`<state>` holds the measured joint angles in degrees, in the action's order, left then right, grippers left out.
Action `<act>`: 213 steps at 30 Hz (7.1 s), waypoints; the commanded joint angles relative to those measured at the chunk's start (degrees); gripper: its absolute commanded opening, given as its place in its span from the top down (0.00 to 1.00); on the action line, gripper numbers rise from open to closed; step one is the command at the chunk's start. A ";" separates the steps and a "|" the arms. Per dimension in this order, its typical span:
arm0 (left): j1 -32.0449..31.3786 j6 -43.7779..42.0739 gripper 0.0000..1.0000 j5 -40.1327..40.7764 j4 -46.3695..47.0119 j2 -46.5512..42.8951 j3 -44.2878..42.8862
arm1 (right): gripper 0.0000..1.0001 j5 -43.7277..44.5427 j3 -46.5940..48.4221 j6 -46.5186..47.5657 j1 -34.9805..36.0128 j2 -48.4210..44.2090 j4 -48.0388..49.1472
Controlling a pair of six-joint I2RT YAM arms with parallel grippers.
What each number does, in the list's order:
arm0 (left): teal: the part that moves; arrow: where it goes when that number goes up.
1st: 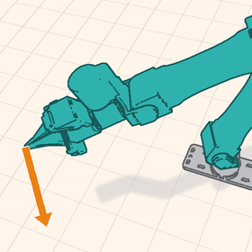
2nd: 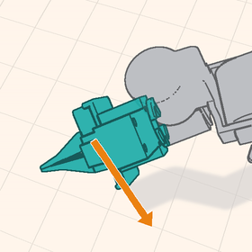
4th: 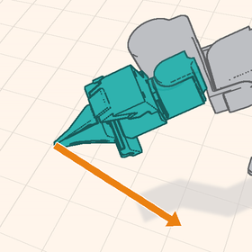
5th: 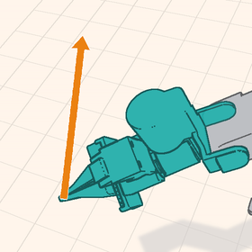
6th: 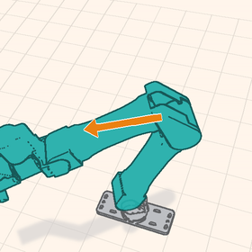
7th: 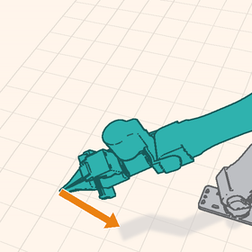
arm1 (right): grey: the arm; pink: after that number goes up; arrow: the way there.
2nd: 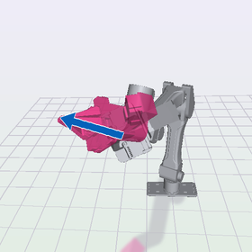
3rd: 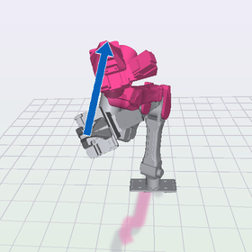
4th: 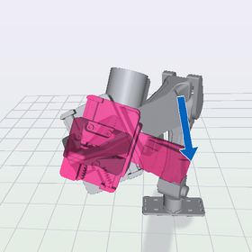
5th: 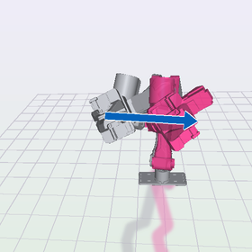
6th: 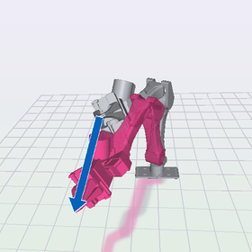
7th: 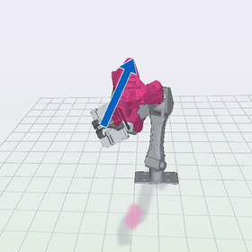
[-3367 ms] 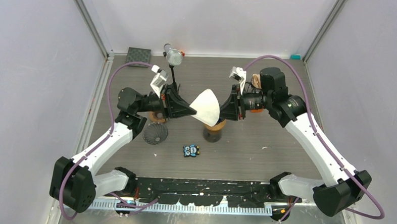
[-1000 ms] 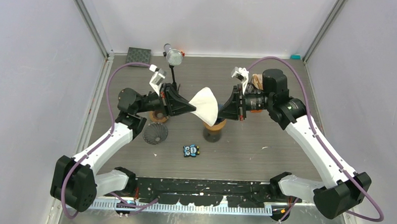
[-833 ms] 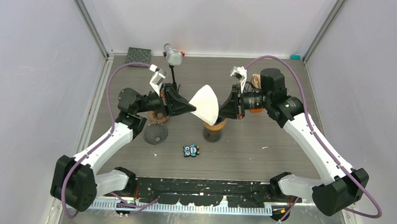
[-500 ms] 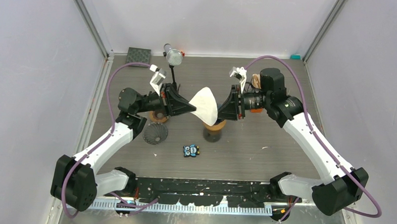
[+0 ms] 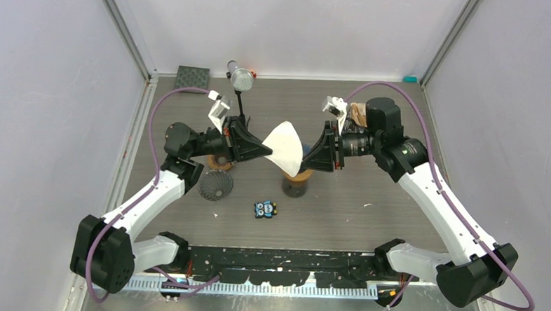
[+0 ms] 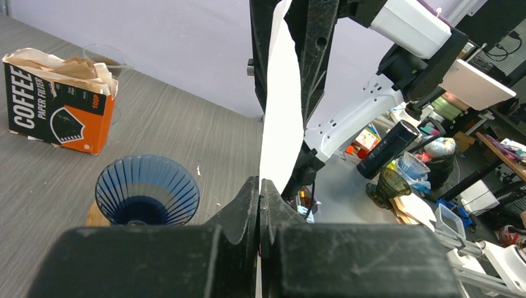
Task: Place the coffee filter in the dripper
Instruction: Pick up the coffee filter from the coffee filter holder, then move the distractor to the center of the board, then place the coffee filter in the coffee dripper.
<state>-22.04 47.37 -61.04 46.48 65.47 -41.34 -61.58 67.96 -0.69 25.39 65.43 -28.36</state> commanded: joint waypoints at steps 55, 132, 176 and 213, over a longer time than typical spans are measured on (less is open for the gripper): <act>-1.11 -27.59 0.23 33.83 -51.60 -4.99 -14.00 | 0.99 67.02 17.71 -16.40 13.50 12.09 -5.83; 9.55 -48.77 0.66 51.76 9.12 33.58 -6.65 | 1.00 62.37 15.36 -13.87 8.65 15.08 -4.16; 16.25 -45.48 0.13 50.95 -14.88 11.01 -3.28 | 0.99 60.87 16.66 -15.07 7.73 15.10 -4.92; -22.68 -46.27 0.30 56.56 -64.43 14.94 -36.61 | 0.99 63.54 13.07 -35.28 6.67 12.31 -1.47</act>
<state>-42.98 3.88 -8.99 -13.82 78.61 -73.47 3.22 82.15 -32.64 34.28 81.67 -33.43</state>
